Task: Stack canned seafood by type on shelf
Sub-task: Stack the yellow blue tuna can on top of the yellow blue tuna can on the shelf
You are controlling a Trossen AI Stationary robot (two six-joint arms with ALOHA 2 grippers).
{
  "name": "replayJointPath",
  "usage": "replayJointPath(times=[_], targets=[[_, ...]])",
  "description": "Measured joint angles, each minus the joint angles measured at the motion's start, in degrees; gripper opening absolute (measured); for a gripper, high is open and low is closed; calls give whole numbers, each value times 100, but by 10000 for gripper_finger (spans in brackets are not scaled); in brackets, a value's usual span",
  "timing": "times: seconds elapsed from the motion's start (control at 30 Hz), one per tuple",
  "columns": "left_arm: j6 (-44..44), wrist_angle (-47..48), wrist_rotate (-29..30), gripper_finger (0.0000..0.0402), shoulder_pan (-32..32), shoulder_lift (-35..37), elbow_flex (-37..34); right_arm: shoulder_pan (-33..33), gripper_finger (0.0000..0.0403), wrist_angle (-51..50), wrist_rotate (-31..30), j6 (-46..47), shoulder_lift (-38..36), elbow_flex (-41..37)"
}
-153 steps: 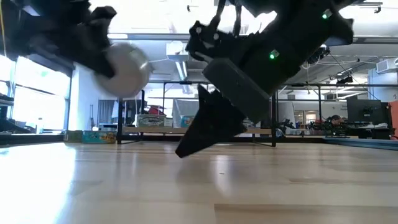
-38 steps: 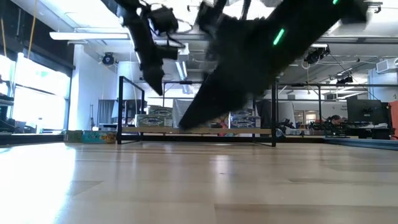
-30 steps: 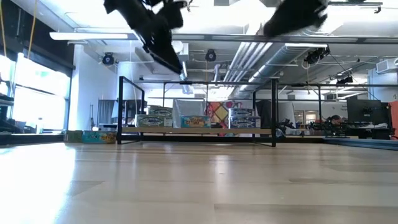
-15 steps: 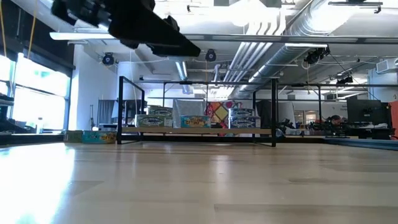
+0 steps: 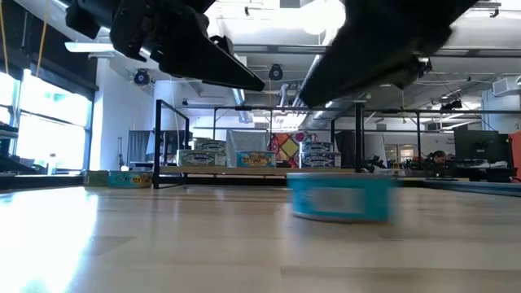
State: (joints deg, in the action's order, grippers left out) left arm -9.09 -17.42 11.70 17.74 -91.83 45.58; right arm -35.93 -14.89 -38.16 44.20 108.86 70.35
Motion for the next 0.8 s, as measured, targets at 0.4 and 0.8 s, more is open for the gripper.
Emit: replayJointPath(times=[0.4,0.8], targets=[[48,200,-495,229,-9,-531,0,239,28,-2654,-277,2292,114,-2],[-314,-163,1780,229,17,-1191,0,1083,28,-1558,510,1243,498,-4]])
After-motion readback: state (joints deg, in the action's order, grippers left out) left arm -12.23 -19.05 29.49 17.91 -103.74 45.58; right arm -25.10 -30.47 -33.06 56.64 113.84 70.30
